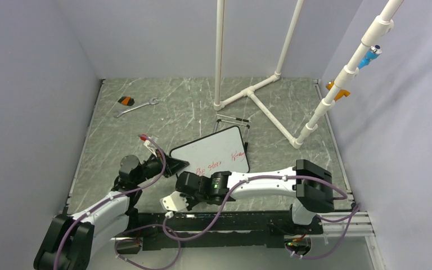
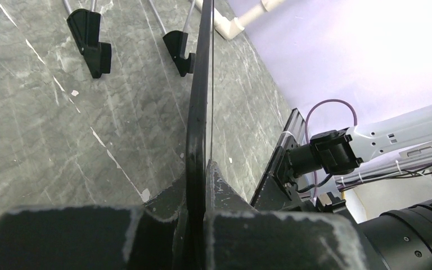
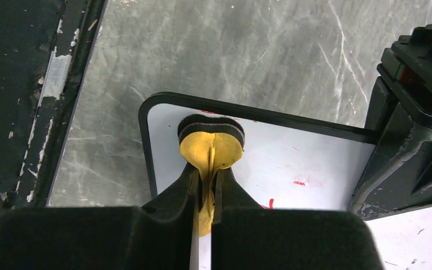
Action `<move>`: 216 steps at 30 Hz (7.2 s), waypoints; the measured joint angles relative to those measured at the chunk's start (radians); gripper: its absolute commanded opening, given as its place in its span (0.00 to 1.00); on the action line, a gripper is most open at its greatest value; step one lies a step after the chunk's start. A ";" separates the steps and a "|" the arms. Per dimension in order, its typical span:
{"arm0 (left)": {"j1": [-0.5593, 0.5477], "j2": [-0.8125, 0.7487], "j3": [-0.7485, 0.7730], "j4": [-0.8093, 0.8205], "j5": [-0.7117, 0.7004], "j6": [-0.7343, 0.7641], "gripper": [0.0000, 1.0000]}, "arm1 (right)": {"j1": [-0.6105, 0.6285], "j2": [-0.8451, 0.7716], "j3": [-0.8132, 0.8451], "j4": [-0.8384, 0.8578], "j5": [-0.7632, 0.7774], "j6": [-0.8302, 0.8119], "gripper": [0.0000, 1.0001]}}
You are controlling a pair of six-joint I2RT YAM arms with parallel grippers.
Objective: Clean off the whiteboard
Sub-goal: Erase the whiteboard at the center of the board.
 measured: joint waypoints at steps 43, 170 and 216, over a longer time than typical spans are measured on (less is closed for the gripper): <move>0.007 0.005 0.002 0.011 -0.017 0.020 0.00 | -0.066 0.035 0.106 -0.027 0.018 0.142 0.00; 0.007 -0.012 0.005 -0.017 -0.021 0.018 0.00 | -0.341 -0.116 -0.040 -0.046 -0.162 0.120 0.00; 0.003 -0.007 0.005 -0.011 0.009 0.016 0.00 | -0.233 -0.083 -0.050 -0.071 -0.218 0.109 0.00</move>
